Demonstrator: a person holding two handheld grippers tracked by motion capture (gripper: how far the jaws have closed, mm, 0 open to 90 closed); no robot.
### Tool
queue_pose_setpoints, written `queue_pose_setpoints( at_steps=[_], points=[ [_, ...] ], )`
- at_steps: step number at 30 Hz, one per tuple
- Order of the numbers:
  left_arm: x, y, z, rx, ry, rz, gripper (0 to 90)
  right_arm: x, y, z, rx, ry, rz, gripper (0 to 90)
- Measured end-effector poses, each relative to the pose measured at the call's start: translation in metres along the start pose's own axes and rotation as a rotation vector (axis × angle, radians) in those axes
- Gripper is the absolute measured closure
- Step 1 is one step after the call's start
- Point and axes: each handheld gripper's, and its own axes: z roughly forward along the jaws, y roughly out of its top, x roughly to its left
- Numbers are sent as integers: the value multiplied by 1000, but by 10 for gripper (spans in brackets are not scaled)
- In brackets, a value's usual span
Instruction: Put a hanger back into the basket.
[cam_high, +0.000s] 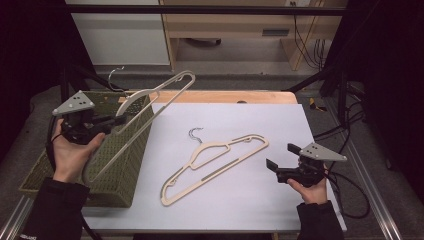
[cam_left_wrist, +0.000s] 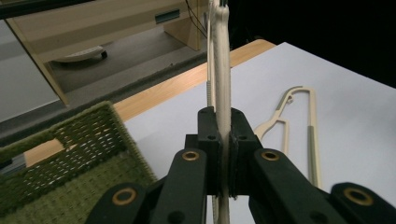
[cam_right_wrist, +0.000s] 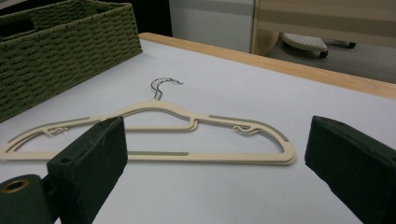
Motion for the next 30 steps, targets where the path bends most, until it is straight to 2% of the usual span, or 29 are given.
queue_pose_setpoints(
  at_steps=[7, 18, 22, 26, 30],
  points=[
    [29, -11, -8, 35, 63, 21, 861, 0, -1, 1, 7, -1, 1, 65],
    [75, -38, -19, 62, 119, -5, 860, -1, -2, 2, 11, 2, -1, 64],
    [87, -51, -22, 73, 137, -21, 861, -1, -2, 3, 17, 2, -8, 63],
    [96, -63, -25, 91, 154, -16, 860, -1, -2, 3, 17, 3, -8, 61],
    [102, -72, -29, 108, 149, -2, 861, -1, -2, 3, 17, 4, -7, 57]
  ],
)
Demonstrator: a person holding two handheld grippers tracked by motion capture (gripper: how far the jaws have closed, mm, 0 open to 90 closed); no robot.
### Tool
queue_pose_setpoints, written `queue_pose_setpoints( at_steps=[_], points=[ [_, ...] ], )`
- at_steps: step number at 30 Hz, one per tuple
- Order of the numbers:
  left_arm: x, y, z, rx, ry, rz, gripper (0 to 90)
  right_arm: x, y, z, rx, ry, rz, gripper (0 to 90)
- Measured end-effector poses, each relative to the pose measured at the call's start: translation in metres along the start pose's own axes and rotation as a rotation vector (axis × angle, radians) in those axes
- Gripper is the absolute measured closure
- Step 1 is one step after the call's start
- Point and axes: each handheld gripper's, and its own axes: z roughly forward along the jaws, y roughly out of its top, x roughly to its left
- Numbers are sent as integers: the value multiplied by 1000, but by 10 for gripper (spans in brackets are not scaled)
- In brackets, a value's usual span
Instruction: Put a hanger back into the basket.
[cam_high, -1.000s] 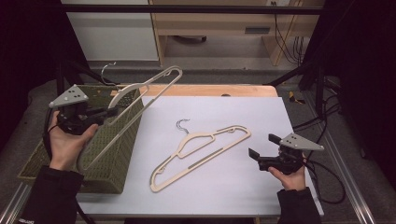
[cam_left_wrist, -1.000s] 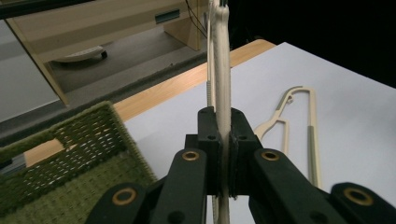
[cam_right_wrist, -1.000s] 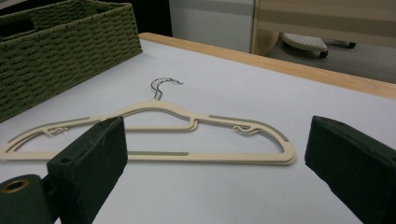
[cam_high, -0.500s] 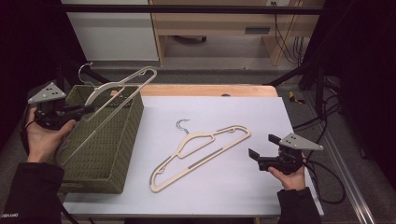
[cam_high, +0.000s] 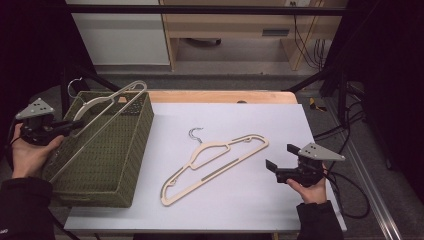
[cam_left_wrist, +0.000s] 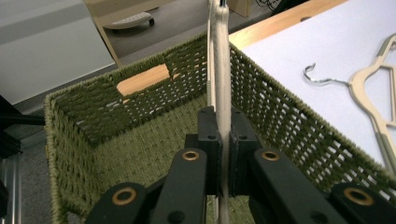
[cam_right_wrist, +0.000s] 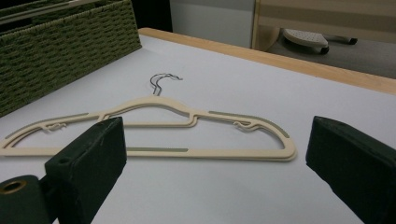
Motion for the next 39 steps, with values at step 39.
queue_pose_setpoints(
  at_steps=[39],
  points=[
    [-47, -65, 60, 291, -36, 44, 775, 5, -2, 6, 25, 6, -8, 55]
  ],
)
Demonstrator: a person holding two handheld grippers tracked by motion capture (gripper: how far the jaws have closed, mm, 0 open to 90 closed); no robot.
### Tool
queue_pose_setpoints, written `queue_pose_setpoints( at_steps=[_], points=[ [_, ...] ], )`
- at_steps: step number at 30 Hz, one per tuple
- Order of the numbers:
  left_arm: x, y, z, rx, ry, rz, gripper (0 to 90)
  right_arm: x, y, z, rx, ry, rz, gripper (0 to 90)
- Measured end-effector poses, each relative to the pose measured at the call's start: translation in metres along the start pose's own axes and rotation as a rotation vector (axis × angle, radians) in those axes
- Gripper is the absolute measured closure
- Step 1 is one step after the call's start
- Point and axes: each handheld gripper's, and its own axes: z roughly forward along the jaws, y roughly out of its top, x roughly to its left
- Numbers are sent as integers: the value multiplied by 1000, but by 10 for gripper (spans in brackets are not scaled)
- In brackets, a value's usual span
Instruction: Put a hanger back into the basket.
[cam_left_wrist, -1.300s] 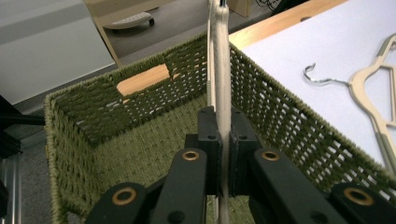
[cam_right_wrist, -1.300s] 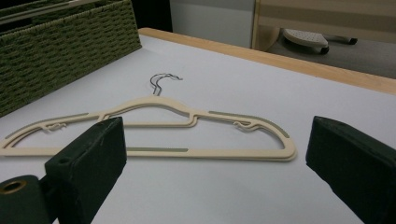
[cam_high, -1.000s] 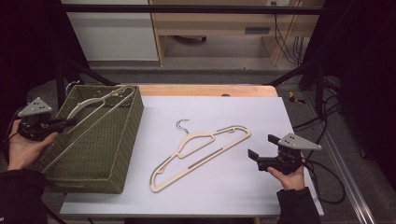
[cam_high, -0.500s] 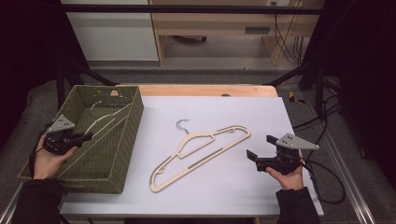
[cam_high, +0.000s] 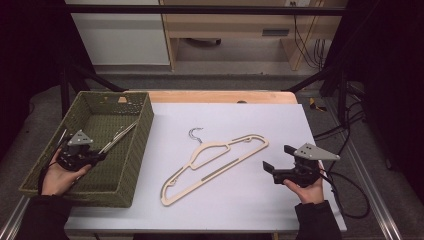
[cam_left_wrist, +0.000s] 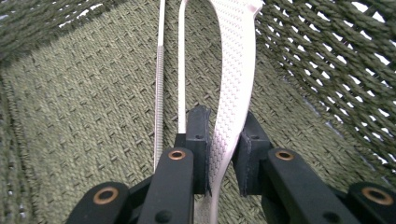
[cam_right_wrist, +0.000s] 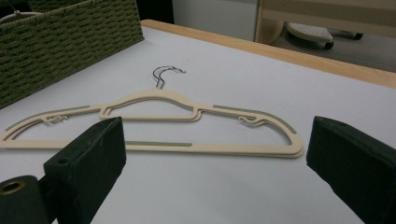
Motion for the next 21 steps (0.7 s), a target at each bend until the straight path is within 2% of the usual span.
queue_pose_setpoints(
  at_steps=[3, 10, 21],
  points=[
    [-2, 0, 2, 27, -19, 6, 762, 0, 0, 0, 3, 1, 0, 55],
    [-7, 0, 9, 82, -24, 40, 741, 1, 0, 1, 4, 4, -8, 55],
    [-9, 1, 13, 113, -37, 60, 715, 1, 0, 1, 4, 3, -5, 54]
  ],
)
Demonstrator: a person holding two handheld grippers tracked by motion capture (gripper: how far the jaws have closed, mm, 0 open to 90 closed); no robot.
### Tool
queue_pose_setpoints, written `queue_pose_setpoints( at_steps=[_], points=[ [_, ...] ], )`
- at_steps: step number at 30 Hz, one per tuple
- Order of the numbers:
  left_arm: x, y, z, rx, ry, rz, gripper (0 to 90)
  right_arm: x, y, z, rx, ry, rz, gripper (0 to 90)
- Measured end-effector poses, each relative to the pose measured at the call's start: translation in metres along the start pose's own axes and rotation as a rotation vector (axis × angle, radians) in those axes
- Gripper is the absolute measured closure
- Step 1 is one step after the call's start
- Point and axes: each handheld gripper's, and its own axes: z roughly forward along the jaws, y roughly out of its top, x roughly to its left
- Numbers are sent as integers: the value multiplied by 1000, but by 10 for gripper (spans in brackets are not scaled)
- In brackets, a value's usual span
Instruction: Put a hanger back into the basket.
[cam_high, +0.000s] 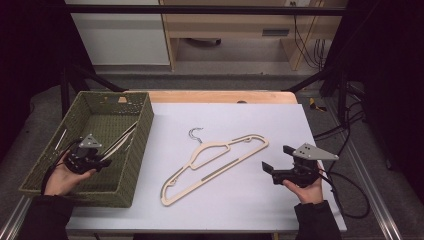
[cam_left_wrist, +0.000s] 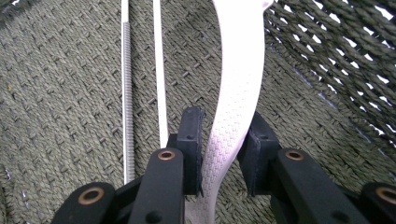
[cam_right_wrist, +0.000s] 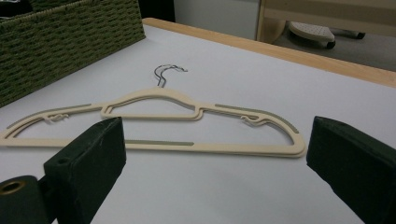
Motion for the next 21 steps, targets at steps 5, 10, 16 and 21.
queue_pose_setpoints(
  at_steps=[5, 10, 16, 21],
  points=[
    [-1, 0, 2, 12, -3, 9, 690, 0, 0, 0, -1, 1, 0, 54],
    [-2, 0, 2, 10, -7, 16, 646, 0, 0, 0, -1, 4, -3, 53],
    [1, 1, -12, -92, -5, -12, 486, 0, 1, -1, -1, 7, -3, 53],
    [1, 6, -33, -216, 24, -54, 352, 1, 1, -1, -3, 7, -2, 53]
  ],
)
